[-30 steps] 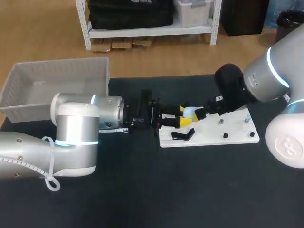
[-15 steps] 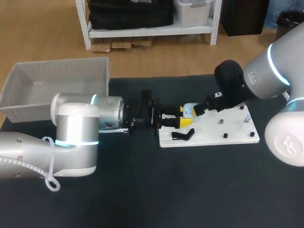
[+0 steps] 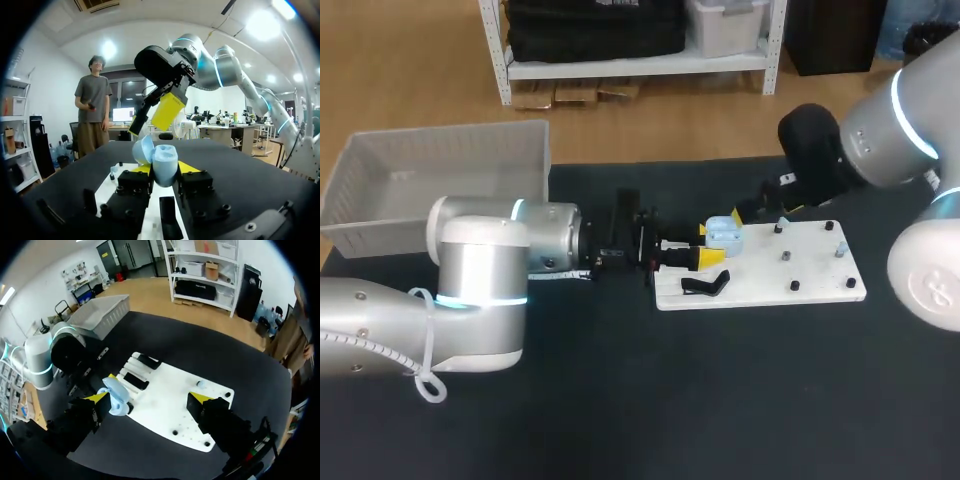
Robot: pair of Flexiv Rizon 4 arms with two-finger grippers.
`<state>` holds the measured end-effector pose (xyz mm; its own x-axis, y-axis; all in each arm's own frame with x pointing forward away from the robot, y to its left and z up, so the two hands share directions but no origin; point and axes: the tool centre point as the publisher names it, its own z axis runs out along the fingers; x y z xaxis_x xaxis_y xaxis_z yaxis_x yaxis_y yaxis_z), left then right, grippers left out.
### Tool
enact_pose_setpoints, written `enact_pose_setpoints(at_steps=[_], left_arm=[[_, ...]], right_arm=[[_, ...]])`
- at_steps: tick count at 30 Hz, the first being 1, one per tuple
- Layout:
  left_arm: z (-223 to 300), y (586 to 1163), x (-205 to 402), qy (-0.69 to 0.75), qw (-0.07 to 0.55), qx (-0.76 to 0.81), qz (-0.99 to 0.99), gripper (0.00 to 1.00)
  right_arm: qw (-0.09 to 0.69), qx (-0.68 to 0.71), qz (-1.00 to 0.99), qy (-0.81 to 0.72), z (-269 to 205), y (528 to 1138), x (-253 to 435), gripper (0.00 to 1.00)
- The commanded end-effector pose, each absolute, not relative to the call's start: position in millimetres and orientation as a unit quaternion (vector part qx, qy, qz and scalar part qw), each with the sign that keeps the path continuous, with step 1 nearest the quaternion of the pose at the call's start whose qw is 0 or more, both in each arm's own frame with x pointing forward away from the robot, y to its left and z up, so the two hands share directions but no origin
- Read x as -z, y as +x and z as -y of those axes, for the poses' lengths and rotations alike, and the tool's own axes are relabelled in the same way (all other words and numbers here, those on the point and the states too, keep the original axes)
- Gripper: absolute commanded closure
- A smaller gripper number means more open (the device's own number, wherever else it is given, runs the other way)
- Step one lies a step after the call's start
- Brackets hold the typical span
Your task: Pick up each earbud case from the left stands, insert the matching earbuds, close the lid, and place the case in the box.
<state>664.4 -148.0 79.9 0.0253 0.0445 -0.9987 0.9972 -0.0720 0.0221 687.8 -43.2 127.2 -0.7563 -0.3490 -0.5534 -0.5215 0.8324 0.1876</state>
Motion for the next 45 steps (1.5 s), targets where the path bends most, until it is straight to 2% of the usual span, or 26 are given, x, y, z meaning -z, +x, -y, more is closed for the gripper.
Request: enact_pose_setpoints(at_steps=[1,17,24,26,27,33,36,41,45], left_arm=[[148,663,-79,0.534,0.479,0.498,-0.488,1.00],[148,663,-79,0.534,0.479,0.498,-0.488,1.00],[148,663,-79,0.534,0.479,0.498,-0.488,1.00],[148,663,-79,0.534,0.479,0.498,-0.488,1.00],[148,663,-79,0.534,0.479,0.498,-0.488,1.00],[148,663,-79,0.534,0.479,0.498,-0.488,1.00],[148,663,-79,0.534,0.479,0.498,-0.488,1.00],[148,663,-79,0.534,0.479,0.498,-0.488,1.00],[148,663,-79,0.534,0.479,0.498,-0.488,1.00]], right_arm=[[0.255,-0.107,-0.932,-0.235,60,679,-146,0.00],[0.118,0.021,-0.968,-0.222,131,675,-105,0.00],[0.090,0.030,-0.975,-0.203,152,675,-81,0.17],[0.085,0.031,-0.976,-0.200,155,677,-76,0.32],[0.084,0.033,-0.976,-0.199,156,677,-74,0.36],[0.070,0.054,-0.977,-0.196,161,682,-60,0.35],[0.063,0.062,-0.977,-0.194,164,686,-52,0.40],[0.057,0.067,-0.979,-0.183,164,689,-44,0.36],[0.057,0.070,-0.985,-0.145,165,696,-39,0.39]])
